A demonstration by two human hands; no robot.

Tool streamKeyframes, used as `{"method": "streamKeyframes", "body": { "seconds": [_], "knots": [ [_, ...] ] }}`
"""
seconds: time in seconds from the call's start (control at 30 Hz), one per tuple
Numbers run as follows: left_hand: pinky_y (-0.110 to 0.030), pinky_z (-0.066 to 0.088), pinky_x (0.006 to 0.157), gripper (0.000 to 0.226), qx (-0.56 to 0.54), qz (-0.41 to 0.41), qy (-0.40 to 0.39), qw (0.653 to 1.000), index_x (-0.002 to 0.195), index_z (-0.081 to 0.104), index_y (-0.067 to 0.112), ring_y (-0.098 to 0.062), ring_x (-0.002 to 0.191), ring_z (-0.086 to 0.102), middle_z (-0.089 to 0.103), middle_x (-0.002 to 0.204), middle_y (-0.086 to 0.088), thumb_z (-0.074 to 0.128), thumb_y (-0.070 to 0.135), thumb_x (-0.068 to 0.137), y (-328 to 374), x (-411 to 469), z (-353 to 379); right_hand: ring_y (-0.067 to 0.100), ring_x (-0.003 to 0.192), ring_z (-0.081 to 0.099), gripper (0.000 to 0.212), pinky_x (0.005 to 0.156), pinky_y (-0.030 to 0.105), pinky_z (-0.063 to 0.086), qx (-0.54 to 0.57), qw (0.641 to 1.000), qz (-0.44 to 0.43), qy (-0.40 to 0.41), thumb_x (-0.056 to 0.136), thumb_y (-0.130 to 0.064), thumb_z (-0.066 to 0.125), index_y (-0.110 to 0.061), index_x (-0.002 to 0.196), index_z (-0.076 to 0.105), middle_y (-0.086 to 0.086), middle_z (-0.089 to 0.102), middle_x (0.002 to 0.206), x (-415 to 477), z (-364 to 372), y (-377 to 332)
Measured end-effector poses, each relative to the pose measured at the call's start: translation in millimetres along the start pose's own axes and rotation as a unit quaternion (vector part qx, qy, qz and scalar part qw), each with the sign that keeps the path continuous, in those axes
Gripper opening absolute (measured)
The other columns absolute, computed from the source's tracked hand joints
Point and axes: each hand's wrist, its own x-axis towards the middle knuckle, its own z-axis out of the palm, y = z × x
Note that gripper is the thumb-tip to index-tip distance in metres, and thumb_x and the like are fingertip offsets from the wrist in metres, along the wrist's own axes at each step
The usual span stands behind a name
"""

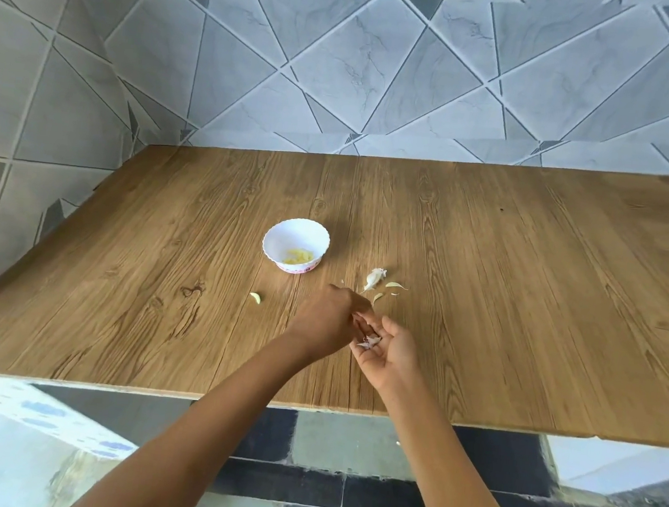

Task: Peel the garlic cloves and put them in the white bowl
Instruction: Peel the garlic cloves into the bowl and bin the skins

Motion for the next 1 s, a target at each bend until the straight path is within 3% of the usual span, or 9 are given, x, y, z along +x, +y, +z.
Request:
{"method": "streamKeyframes", "body": {
  "seconds": [0.13,0.23,0.3,0.37,0.5,0.63,0.77,0.9,1.0],
  "knots": [
    [-0.03,0.053,0.08,0.032,-0.059,-0.077,0.071,0.993,0.097,0.073,0.008,-0.018,0.087,0.067,0.073,0.096,-0.005,0.05,-0.008,0.083,-23.3,2.0,-10.6,0.026,0.084,0.059,0.034,0.083,0.036,0.05,-0.011,1.0,-0.008,-0.006,0.101,-0.015,0.036,0.005,0.086,0.059,0.019,0.062,0.088,1.7,-4.8,-4.5],
    [-0.022,0.043,0.075,0.034,-0.035,-0.094,0.091,0.991,0.103,0.071,0.002,-0.024,0.094,0.065,0.071,0.099,-0.01,0.045,-0.012,0.085,-38.1,10.0,-10.3,0.025,0.085,0.059,0.033,0.09,0.036,0.047,-0.017,1.0,-0.019,-0.002,0.101,-0.016,0.036,0.004,0.087,0.059,0.018,0.062,0.09,0.9,-8.8,-8.2],
    [-0.019,0.041,0.076,0.042,0.012,-0.099,0.072,0.992,0.116,0.066,0.006,-0.023,0.104,0.062,0.068,0.112,-0.007,0.043,-0.012,0.087,-45.0,22.1,-6.3,0.025,0.087,0.06,0.034,0.092,0.036,0.046,-0.022,0.999,-0.023,-0.001,0.102,-0.016,0.036,0.003,0.088,0.06,0.017,0.063,0.092,-0.2,-10.5,-9.0],
    [-0.03,0.048,0.091,0.055,0.046,-0.084,0.033,0.995,0.127,0.059,0.01,-0.022,0.114,0.059,0.061,0.127,-0.008,0.041,-0.017,0.083,-49.1,36.7,-1.1,0.025,0.09,0.06,0.034,0.09,0.036,0.045,-0.026,0.999,-0.027,-0.002,0.102,-0.016,0.035,0.002,0.089,0.06,0.017,0.064,0.094,-0.4,-12.9,-8.1],
    [-0.034,0.042,0.101,0.061,0.106,-0.049,-0.039,0.992,0.134,0.051,0.007,-0.025,0.123,0.051,0.053,0.136,-0.01,0.039,-0.018,0.08,-51.1,52.7,8.6,0.024,0.092,0.061,0.035,0.083,0.033,0.049,-0.028,0.999,-0.028,-0.005,0.102,-0.017,0.033,0.002,0.093,0.061,0.016,0.066,0.093,-1.3,-16.9,-5.7],
    [-0.036,0.051,0.087,0.053,0.13,-0.009,-0.031,0.991,0.123,0.062,0.008,-0.025,0.108,0.06,0.062,0.124,-0.007,0.041,-0.016,0.08,-57.6,34.4,18.3,0.024,0.093,0.062,0.036,0.084,0.033,0.049,-0.035,0.999,-0.029,-0.005,0.102,-0.017,0.033,0.001,0.092,0.062,0.014,0.068,0.09,-1.0,-20.0,-7.9],
    [-0.029,0.055,0.078,0.025,0.116,0.029,-0.03,0.992,0.103,0.072,0.012,-0.015,0.087,0.067,0.07,0.103,0.0,0.056,-0.001,0.089,-60.5,-2.9,25.3,0.023,0.094,0.061,0.034,0.092,0.035,0.043,-0.043,0.999,-0.031,-0.008,0.102,-0.017,0.033,0.001,0.095,0.061,0.015,0.065,0.097,-1.7,-17.9,-7.2],
    [-0.033,0.056,0.074,0.019,0.149,0.026,-0.037,0.988,0.093,0.07,0.015,-0.017,0.078,0.066,0.069,0.089,-0.002,0.055,0.004,0.09,-56.7,-6.1,28.8,0.023,0.093,0.06,0.033,0.092,0.034,0.042,-0.045,0.998,-0.037,-0.003,0.102,-0.015,0.033,0.001,0.096,0.06,0.015,0.064,0.098,-0.2,-16.2,-5.0],
    [-0.035,0.055,0.07,0.014,0.155,0.008,-0.034,0.987,0.098,0.061,0.013,-0.022,0.075,0.064,0.066,0.083,-0.004,0.051,0.008,0.09,-49.4,4.8,21.6,0.022,0.092,0.06,0.033,0.093,0.034,0.042,-0.057,0.998,-0.037,0.0,0.102,-0.016,0.033,0.001,0.095,0.06,0.014,0.064,0.097,0.0,-12.6,-3.1]
  ]
}}
